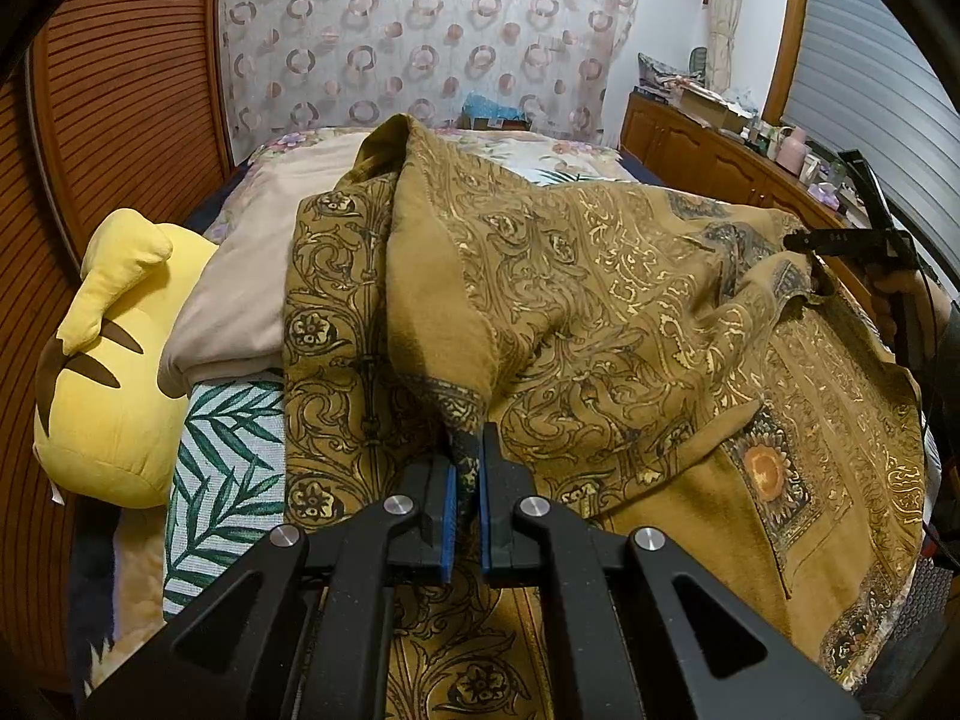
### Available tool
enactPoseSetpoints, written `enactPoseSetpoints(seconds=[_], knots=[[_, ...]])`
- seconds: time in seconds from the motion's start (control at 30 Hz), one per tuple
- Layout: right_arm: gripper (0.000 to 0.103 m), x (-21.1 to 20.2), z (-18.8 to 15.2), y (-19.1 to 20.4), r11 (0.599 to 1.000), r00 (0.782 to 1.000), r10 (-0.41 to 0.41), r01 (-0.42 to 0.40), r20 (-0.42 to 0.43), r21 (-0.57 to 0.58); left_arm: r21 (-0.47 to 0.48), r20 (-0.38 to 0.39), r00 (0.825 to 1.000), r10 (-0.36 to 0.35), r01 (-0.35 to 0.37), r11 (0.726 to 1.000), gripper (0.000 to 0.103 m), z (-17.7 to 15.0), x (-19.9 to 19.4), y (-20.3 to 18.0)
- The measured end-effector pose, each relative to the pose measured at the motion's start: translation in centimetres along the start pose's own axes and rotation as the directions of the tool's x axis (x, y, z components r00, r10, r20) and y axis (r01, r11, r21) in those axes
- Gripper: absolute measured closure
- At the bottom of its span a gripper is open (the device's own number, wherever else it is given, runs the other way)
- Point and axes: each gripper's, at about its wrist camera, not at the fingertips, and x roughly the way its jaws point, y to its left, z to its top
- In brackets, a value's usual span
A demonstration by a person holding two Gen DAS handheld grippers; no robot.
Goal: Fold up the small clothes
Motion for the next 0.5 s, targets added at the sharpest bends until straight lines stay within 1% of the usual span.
enactPoseSetpoints(seconds=[0.07, 0.13, 0.17, 0.2, 0.23, 0.3, 0.4, 0.47, 0.5], knots=[[0.060, -0.4, -0.4, -0.2, 1.000, 1.000, 0.018, -0.018, -0.002, -0.003, 0.003, -0.002, 1.000, 0.002, -0.002, 1.000, 0.098, 0.0, 0.1, -0.1], [0.072, -0.5, -0.6, -0.3, 0.999, 1.000, 0.029, -0.029, 0.000, -0.020, 0.005, -0.004, 1.000, 0.004, -0.004, 1.000, 0.098, 0.0, 0.2, -0.2], [0.076, -0.7, -0.8, -0.5, 0.999, 1.000, 0.027, -0.026, 0.002, -0.026, 0.006, -0.005, 1.000, 0.005, -0.005, 1.000, 0.098, 0.0, 0.2, -0.1], [0.081, -0.9, -0.9, -0.7, 0.999, 0.999, 0.034, -0.034, 0.005, -0.029, 0.006, -0.006, 1.000, 0.006, -0.006, 1.000, 0.098, 0.0, 0.2, -0.2], [0.089, -1.1, -1.0, -0.9, 0.998, 0.998, 0.055, -0.055, 0.010, -0.029, 0.006, -0.006, 1.000, 0.006, -0.006, 1.000, 0.098, 0.0, 0.2, -0.1], [0.095, -1.7, -1.3, -1.1, 0.996, 0.996, 0.084, -0.083, 0.023, -0.037, 0.008, -0.005, 1.000, 0.009, -0.009, 1.000, 0.098, 0.0, 0.2, -0.2], [0.098, -3.2, -2.2, -1.0, 0.993, 0.992, 0.101, -0.095, 0.072, -0.077, 0.014, -0.006, 1.000, 0.019, -0.019, 1.000, 0.098, 0.0, 0.2, -0.2], [0.098, -4.6, -3.1, -1.1, 0.989, 0.988, 0.111, -0.099, 0.108, -0.107, 0.026, 0.013, 1.000, 0.005, -0.005, 1.000, 0.098, 0.0, -0.1, -0.5], [0.098, -5.4, -3.5, -1.3, 0.988, 0.986, 0.116, -0.102, 0.123, -0.114, 0.032, 0.036, 0.999, -0.001, 0.000, 0.999, 0.098, 0.0, -0.6, -0.6]])
